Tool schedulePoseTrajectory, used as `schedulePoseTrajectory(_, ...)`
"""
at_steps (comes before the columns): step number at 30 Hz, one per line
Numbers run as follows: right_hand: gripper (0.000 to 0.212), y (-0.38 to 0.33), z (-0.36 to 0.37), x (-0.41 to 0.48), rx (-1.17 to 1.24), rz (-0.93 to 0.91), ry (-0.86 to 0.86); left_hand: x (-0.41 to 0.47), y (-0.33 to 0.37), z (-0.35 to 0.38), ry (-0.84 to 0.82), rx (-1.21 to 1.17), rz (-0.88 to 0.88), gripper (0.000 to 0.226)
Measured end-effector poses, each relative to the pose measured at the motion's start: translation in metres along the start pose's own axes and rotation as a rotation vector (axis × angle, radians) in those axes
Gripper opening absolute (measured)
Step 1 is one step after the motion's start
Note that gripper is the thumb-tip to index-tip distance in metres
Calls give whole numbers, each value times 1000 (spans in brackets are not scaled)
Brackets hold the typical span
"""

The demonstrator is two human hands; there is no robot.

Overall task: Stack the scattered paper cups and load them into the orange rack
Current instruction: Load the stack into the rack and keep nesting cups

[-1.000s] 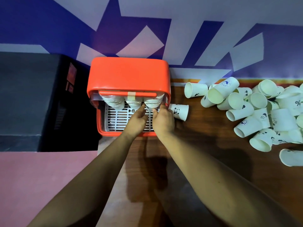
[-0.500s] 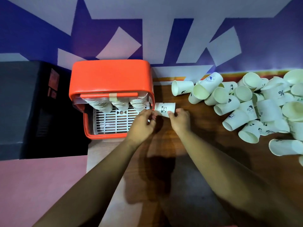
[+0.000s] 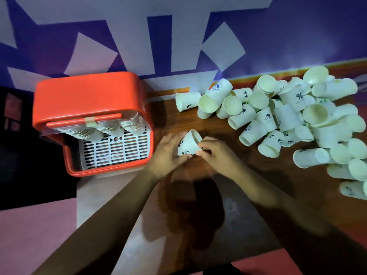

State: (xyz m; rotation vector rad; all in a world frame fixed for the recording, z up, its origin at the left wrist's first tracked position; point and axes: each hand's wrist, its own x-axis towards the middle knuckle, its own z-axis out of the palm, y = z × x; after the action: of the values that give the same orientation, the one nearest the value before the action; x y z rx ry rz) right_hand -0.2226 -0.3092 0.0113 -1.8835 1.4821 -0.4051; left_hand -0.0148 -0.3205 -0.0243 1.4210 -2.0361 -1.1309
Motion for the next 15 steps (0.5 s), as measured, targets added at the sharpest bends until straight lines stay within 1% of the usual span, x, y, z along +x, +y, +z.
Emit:
schedulePoseTrajectory(1, 5, 5, -7, -7, 34, -2, 33, 4, 5, 9, -38, -58, -35, 74)
schedulePoseTrajectory(3, 23, 18, -20, -18, 93, 31, 129, 10, 15, 26, -56, -193, -93, 73)
schedulePoseTrajectory(4, 28, 25, -28, -23, 108, 61, 184, 12, 21, 33, -54, -261, -130, 74)
schedulePoseTrajectory(6, 29, 45, -43, -36, 111, 152, 315, 15, 29, 50, -55, -352, -198, 78)
schedulePoseTrajectory(8, 23, 71, -56, -51, 29, 303, 478, 18, 36, 65, -68, -408, -214, 79)
schedulePoseTrajectory(9, 22, 88, -60, -58, -74, 382, 566, 20, 40, 73, -79, -437, -208, 78)
schedulePoseTrajectory(10, 25, 104, -62, -65, -191, 468, 636, 22, 41, 81, -90, -464, -206, 78)
schedulePoseTrajectory(11, 35, 118, -64, -70, -266, 560, 687, 23, 45, 88, -100, -478, -212, 78)
schedulePoseTrajectory(12, 51, 129, -65, -73, -288, 665, 708, 25, 47, 95, -104, -482, -217, 78)
schedulePoseTrajectory(13, 66, 140, -65, -75, -272, 771, 675, 26, 48, 103, -107, -475, -224, 79)
schedulePoseTrajectory(14, 76, 143, -67, -75, -224, 881, 611, 27, 49, 110, -114, -466, -232, 80)
schedulePoseTrajectory(15, 81, 148, -67, -73, -167, 964, 556, 27, 51, 117, -129, -449, -241, 81)
